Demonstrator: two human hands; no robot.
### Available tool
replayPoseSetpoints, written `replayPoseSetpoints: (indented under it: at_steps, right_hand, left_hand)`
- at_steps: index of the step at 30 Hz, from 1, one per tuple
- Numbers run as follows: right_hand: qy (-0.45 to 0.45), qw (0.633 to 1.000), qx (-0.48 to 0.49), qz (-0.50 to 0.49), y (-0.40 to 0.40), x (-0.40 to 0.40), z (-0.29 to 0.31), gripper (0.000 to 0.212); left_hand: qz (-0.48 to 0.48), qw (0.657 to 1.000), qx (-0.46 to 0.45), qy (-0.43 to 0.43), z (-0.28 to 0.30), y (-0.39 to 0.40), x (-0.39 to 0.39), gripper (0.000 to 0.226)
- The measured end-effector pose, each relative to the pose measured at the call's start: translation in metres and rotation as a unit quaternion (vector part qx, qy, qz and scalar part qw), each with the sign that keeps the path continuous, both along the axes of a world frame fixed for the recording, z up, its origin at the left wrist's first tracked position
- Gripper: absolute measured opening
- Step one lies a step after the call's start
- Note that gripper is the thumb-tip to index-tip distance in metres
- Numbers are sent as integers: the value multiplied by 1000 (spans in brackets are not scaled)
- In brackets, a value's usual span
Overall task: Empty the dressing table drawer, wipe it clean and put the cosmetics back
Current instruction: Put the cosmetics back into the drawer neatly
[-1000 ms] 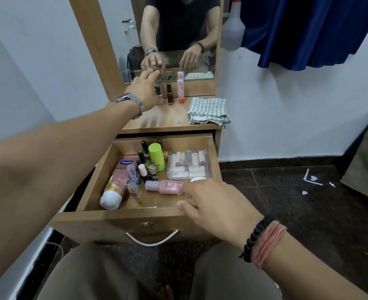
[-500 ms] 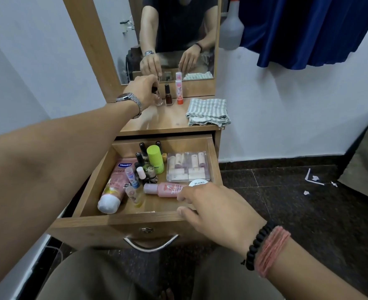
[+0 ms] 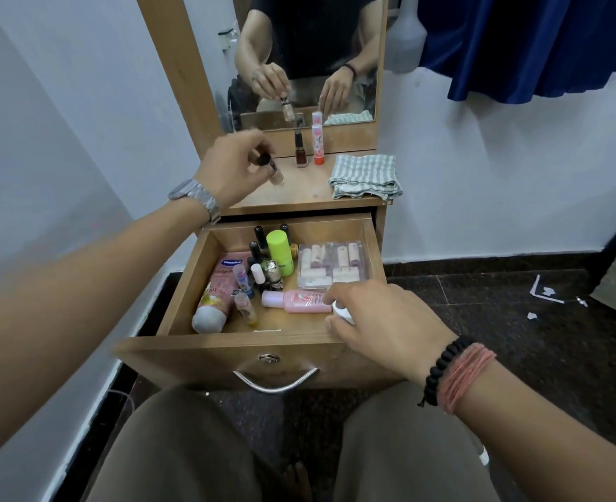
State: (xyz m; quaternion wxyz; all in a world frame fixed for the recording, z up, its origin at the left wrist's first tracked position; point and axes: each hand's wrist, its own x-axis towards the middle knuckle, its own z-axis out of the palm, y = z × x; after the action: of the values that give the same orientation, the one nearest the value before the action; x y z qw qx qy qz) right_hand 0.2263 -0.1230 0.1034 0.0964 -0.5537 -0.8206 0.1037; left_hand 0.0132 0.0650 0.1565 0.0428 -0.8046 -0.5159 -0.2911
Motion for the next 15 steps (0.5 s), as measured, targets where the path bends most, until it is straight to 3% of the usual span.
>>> replayPoseSetpoints:
  at_steps: [9, 15]
  right_hand:
    - [33, 998, 27, -35, 9, 7, 3, 42]
    - [62, 995, 46, -66, 15, 19, 6, 49]
  left_hand:
    - [-130, 990, -58, -22, -30, -99, 5, 21]
    - [-163, 978, -123, 50, -60, -116, 28, 23]
